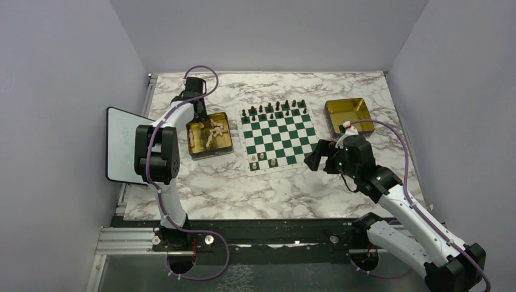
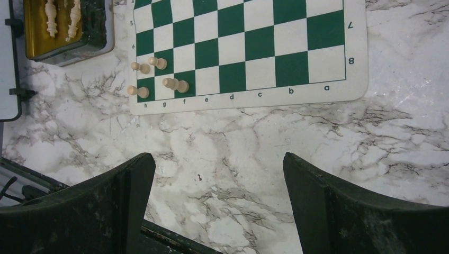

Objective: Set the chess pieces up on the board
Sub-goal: Pick up the chess piece from the storage box, then place the chess piece on the chessboard.

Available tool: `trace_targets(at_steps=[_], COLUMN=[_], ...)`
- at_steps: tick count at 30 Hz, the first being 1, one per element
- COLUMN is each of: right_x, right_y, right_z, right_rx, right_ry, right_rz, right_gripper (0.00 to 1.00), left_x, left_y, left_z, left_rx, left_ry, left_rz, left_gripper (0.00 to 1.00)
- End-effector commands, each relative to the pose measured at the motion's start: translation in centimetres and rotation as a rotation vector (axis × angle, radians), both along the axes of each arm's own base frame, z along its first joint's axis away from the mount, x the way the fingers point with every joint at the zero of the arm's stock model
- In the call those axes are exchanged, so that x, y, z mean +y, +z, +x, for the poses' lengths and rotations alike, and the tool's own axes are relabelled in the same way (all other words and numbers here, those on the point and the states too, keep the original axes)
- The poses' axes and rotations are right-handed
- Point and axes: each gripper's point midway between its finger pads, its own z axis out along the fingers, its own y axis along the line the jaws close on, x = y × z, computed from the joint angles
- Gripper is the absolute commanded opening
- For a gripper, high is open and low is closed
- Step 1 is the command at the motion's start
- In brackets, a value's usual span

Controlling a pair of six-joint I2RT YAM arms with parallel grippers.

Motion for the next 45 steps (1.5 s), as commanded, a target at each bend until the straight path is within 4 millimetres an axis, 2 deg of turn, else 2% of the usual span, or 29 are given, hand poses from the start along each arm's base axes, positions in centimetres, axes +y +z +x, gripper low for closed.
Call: trace_targets(at_steps=[1,7,17,27,39,45], right_x=[0.0,-0.1,-0.4,-1.3,-2.6,-2.9], right_y=[0.1,0.1,0.4,0.8,0.6,1.5], right_z=[-0.1,-0.2,-0.1,0.2,-0.3,-0.2], right_rx=[-0.003,-0.002,-0.009,-0.027,-0.028,-0.049], right_ry=[-0.004,-0.009,-0.020,-0.068,-0.113,-0.125], right_rz=[0.022,0.020,0.013,-0.012,-0.039,-0.043], right_gripper=[0.96,0.96,0.96,0.96,0.96,0.96], left_x=[-0.8,-2.0,-5.7,-13.5,-23.4,-27.3], left_y=[3.1,5.4,8.7,10.1,11.4,12.0], left_z=[0.2,-0.6,-2.6,-6.4,-10.9,-12.3], left_rx=[-0.036,-0.061,-0.094,-0.078,-0.109,-0.159], left_ry=[-0.032,-0.070,-0.178,-0.388,-0.635,-0.728], left_rz=[-0.049,-0.099,-0.157,-0.229,-0.190,-0.151], left_gripper=[0.15,0.15,0.15,0.15,0.15,0.15])
